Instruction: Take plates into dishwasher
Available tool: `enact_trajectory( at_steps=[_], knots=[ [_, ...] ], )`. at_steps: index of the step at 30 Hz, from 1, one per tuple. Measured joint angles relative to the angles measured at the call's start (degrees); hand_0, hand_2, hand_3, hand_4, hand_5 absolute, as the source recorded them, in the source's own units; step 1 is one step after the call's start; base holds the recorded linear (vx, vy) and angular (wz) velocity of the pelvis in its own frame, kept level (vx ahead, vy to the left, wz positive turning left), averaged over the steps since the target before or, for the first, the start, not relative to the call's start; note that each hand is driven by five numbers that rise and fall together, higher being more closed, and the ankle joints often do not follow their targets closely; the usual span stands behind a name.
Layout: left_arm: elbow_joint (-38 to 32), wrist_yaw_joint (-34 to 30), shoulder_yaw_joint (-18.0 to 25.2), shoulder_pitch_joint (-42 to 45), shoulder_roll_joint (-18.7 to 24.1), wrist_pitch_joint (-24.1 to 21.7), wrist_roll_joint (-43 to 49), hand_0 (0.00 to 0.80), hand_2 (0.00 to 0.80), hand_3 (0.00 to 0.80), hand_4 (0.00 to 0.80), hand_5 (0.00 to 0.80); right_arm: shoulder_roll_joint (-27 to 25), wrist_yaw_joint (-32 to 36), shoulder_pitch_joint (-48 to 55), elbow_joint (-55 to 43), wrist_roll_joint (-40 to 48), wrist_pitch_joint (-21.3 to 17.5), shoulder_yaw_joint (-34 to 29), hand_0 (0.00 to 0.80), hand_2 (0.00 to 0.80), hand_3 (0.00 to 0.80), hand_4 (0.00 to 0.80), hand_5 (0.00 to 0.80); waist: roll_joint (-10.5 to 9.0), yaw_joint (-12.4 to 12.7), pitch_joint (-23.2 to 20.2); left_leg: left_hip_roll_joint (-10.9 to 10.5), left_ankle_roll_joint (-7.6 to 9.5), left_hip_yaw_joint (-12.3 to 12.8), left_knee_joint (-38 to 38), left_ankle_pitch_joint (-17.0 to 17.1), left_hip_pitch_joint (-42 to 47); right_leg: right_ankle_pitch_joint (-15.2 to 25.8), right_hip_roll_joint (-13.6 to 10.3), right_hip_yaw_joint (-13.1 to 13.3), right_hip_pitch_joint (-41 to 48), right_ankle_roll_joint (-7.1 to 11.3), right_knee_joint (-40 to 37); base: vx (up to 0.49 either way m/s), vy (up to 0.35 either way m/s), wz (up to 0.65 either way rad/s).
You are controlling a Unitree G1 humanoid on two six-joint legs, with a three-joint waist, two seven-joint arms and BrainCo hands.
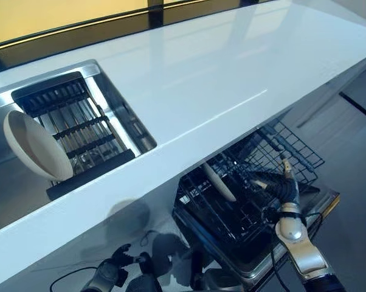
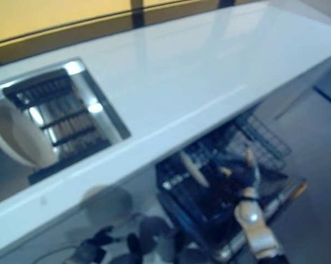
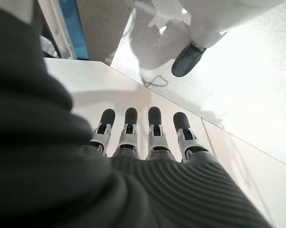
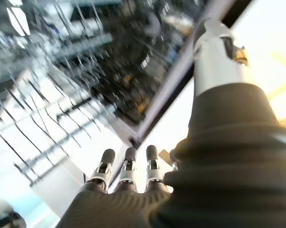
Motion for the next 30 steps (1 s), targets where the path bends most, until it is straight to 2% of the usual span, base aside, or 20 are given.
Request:
enact_trajectory(
  at_steps=[7, 14, 21, 30],
  knots=[
    [0.0, 0.1, 0.0, -0.1, 0.0, 0.2, -0.2, 0.0, 0.0, 0.0, 0.0, 0.0, -4.7, 0.0, -1.1, -6.5, 4.7, -3.8, -1.5, 0.0, 0.0, 0.0, 0.0, 0.0, 0.59, -0.6, -0.5, 0.0, 0.22, 0.1, 0.2, 0.2, 0.2, 0.1, -0.2, 0.1, 0.1, -0.17, 0.0, -0.029, -0.015, 0.0],
    [0.1, 0.1, 0.0, 0.1, -1.6, 1.4, -0.6, 0.0, 0.0, 0.0, 0.0, 0.0, -6.4, 9.7, -10.6, -10.9, 19.9, -9.6, -2.0, 0.0, 0.0, 0.0, 0.0, 0.0, 2.44, 0.1, -2.9, 0.0, 0.03, 0.1, 0.2, 0.0, 1.2, 0.1, -0.2, 0.7, 1.3, -0.27, -0.2, 0.019, -0.003, 0.0],
    [3.7, 0.0, 0.0, 0.1, -2.6, 1.3, -1.1, 0.0, 0.0, 0.0, 0.0, 0.0, -6.8, 13.7, -22.4, -11.1, 24.9, -9.3, -0.9, 0.0, 0.0, 0.0, 0.0, 0.0, 1.97, 3.1, -5.4, 0.0, -0.08, -0.3, 0.0, 0.0, 1.8, -0.2, -0.4, -0.3, 2.3, -0.22, -0.3, 0.111, 0.064, 0.05],
    [6.6, -0.1, 0.0, 0.3, -2.2, 1.0, -1.1, 0.0, 0.0, 0.0, 0.0, 0.0, -7.0, 15.7, -32.2, -13.4, 29.2, -7.4, 0.5, 0.0, 0.0, 0.0, 0.0, 0.0, 0.74, 5.9, -7.1, -1.8, 0.69, -3.3, -0.1, -0.1, 1.7, -0.9, -1.7, -3.3, 3.7, 0.41, 0.0, 0.151, 0.139, 0.19]
  ],
)
